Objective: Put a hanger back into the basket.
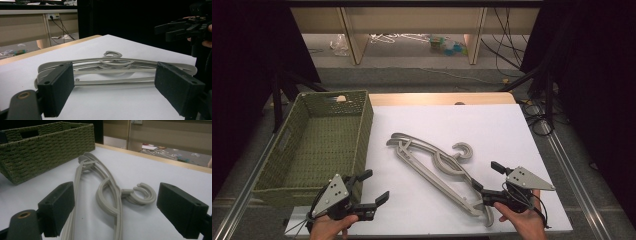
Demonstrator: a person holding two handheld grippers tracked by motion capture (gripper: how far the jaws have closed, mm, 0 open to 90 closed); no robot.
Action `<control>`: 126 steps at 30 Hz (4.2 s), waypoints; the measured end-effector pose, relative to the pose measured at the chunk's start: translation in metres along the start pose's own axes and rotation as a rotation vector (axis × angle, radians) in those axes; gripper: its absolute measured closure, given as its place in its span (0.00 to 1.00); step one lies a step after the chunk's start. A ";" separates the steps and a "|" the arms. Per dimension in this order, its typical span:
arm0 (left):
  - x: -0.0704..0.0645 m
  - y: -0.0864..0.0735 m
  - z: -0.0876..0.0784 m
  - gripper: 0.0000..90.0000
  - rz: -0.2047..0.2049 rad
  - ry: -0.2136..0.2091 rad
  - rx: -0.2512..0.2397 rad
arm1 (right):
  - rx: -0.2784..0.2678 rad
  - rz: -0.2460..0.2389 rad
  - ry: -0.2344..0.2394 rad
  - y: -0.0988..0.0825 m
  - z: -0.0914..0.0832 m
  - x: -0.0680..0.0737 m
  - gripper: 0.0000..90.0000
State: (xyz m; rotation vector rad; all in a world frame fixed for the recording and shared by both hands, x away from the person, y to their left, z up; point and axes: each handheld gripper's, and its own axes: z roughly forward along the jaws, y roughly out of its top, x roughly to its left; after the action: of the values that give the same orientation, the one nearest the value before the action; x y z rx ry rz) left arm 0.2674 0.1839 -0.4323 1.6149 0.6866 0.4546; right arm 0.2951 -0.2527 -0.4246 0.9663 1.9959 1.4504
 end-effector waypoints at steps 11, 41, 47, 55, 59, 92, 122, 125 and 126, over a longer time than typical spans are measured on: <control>0.001 0.001 0.000 0.18 0.027 -0.010 -0.004 | 0.018 -0.005 -0.006 0.000 0.001 0.000 0.18; -0.002 -0.001 0.002 0.17 0.056 -0.020 0.004 | 0.453 -0.041 0.064 -0.003 0.061 -0.023 0.40; -0.003 -0.001 0.003 0.18 0.035 -0.020 0.006 | 0.548 -0.026 0.080 -0.007 0.083 -0.027 0.55; -0.002 -0.001 0.005 0.18 0.046 -0.037 0.002 | 0.603 0.009 0.104 -0.010 0.094 -0.031 0.71; -0.002 -0.001 0.004 0.18 0.048 -0.028 0.017 | 0.620 -0.004 0.113 -0.011 0.097 -0.032 0.77; -0.001 0.001 0.003 0.18 0.052 -0.031 0.011 | 0.485 -0.002 0.099 0.030 0.075 -0.025 0.91; -0.019 0.022 0.091 0.41 0.181 -0.087 0.283 | 0.500 -0.405 0.361 0.036 0.058 0.017 0.91; -0.020 0.024 0.100 0.46 0.195 -0.116 0.320 | 0.493 -0.419 0.373 0.038 0.057 0.020 0.91; -0.020 0.024 0.100 0.47 0.195 -0.116 0.320 | 0.493 -0.419 0.373 0.038 0.057 0.020 0.91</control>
State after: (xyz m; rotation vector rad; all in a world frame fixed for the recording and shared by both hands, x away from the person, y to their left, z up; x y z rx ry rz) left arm 0.3213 0.0941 -0.4231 2.0054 0.5348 0.4020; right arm 0.3342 -0.1961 -0.4062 0.4151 2.7071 0.9752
